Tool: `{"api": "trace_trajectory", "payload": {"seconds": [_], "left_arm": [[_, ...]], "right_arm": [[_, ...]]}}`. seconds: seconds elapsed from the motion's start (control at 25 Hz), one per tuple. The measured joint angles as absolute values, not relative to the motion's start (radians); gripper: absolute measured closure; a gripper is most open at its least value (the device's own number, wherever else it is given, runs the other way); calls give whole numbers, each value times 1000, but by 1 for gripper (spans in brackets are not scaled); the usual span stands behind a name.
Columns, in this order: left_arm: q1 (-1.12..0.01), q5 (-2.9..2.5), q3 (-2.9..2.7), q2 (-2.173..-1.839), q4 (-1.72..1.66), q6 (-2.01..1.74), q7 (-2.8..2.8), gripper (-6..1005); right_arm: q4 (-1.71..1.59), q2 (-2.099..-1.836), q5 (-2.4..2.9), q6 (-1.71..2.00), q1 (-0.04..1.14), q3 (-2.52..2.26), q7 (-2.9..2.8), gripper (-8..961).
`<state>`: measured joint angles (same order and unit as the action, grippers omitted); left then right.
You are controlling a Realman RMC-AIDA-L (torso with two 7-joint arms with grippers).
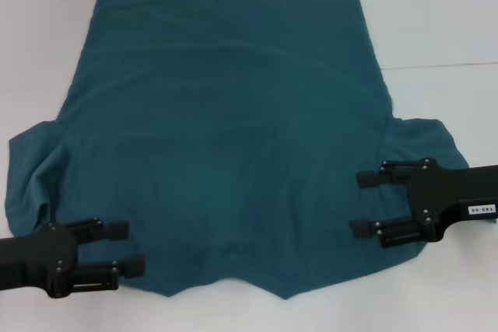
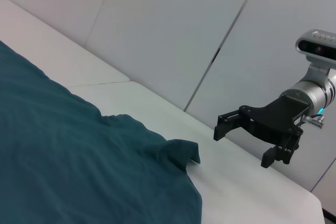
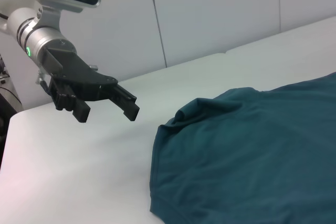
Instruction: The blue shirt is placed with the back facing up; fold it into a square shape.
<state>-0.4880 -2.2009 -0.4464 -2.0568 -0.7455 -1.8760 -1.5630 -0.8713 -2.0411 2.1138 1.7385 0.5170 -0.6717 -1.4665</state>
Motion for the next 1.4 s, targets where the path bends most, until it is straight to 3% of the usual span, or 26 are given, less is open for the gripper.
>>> {"api": "trace_trajectory", "payload": {"seconds": [0.72,1.4], "left_arm": [[-478,-2229,-435,-2055,-781,-1753,-1636,160],[-385,-2345,-441,-2087,-1029,-1525,-1905,180]], "right_arm": [[-871,-2044,2114,1712,526,-673,-1469,38],[-897,-2040,2115,1684,566,-673,-1586,38]]}}
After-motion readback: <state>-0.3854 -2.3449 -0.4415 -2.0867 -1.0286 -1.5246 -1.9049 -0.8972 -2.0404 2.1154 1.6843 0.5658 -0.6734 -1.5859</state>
